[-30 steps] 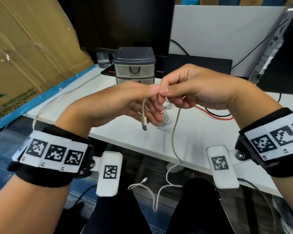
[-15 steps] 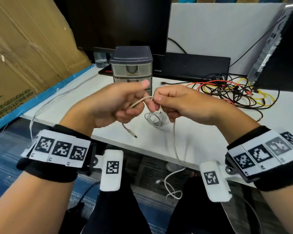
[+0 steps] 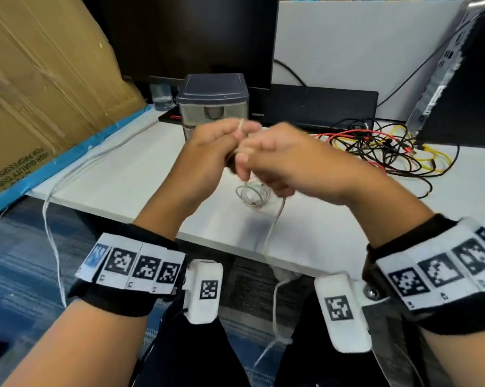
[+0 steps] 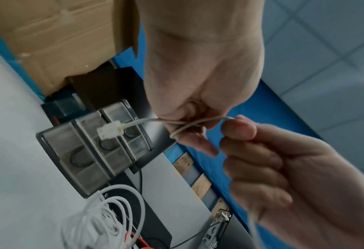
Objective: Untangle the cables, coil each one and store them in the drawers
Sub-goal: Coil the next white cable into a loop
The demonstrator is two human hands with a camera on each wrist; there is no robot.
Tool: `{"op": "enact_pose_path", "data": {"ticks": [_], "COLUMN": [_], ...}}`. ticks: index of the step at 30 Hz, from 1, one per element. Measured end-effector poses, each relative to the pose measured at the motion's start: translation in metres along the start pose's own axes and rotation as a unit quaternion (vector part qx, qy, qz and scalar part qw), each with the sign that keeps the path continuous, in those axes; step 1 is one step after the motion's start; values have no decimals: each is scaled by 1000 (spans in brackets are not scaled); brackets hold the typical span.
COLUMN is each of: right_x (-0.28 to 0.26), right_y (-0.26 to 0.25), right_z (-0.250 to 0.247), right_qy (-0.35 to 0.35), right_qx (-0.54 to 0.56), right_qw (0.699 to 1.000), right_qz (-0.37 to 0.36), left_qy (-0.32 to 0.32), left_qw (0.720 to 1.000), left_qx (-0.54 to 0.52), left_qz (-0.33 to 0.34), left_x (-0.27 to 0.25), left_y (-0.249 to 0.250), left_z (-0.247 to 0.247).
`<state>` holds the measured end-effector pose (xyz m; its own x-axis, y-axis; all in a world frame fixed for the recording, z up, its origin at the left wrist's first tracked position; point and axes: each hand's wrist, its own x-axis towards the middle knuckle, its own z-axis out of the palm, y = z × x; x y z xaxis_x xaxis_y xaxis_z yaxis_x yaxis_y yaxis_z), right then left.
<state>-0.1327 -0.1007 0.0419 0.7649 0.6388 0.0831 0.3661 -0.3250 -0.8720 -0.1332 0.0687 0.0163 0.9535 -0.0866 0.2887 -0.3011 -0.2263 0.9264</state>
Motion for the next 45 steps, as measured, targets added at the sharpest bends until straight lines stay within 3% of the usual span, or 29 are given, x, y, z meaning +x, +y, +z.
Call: {"op": "enact_pose_path", "data": {"ticks": [3,6,8,10,12,14,16,18,20,23,25,27,31,33,35,38,42,45], "right_x": [-5,-11,-14,-15,-15,-13,-10,-10,-7,-3,-4,-5,-11,-13,-14,-14,-15,-14], "right_y": [0,9,14,18,17,10,-1,-9,-10,2,13,21,18,7,-5,-16,-13,-9], "right_z": [-22,-24,-17,-6,4,8,0,-16,-29,-34,-31,-23,1,1,-8,-28,-46,-50], "right_qy": [61,68,54,9,-48,-83,-81,-47,9,83,109,97,-12,-45,-27,48,126,122], "right_qx": [65,134,171,164,105,39,-7,-14,-6,47,110,147,102,59,42,38,91,103], "right_qw": [996,989,983,985,991,993,995,998,1000,995,988,984,992,995,998,998,987,987], "right_qz": [-19,7,33,60,73,69,54,28,0,-15,1,26,71,62,34,1,-32,-20], "left_qy": [-102,-178,-176,-124,-48,17,26,-3,-34,-132,-166,-151,-30,14,16,-20,-155,-198], "left_qw": [988,945,919,906,923,967,998,999,999,977,954,941,966,994,1000,1000,975,944], "left_qx": [-117,-274,-350,-402,-382,-254,-58,48,13,-158,-247,-302,-258,-104,9,12,-160,-262], "left_qz": [1,11,34,40,21,5,11,13,-22,-49,-33,0,21,25,24,19,11,39], "left_x": [-5,-9,-8,-4,3,4,2,0,-1,-4,-5,-4,0,3,2,2,-2,1], "left_y": [-1,2,7,14,17,21,22,18,14,12,12,17,26,27,26,27,33,37], "left_z": [-5,-12,-13,-10,-2,8,15,16,11,2,-4,-6,7,16,19,13,-2,-8]}}
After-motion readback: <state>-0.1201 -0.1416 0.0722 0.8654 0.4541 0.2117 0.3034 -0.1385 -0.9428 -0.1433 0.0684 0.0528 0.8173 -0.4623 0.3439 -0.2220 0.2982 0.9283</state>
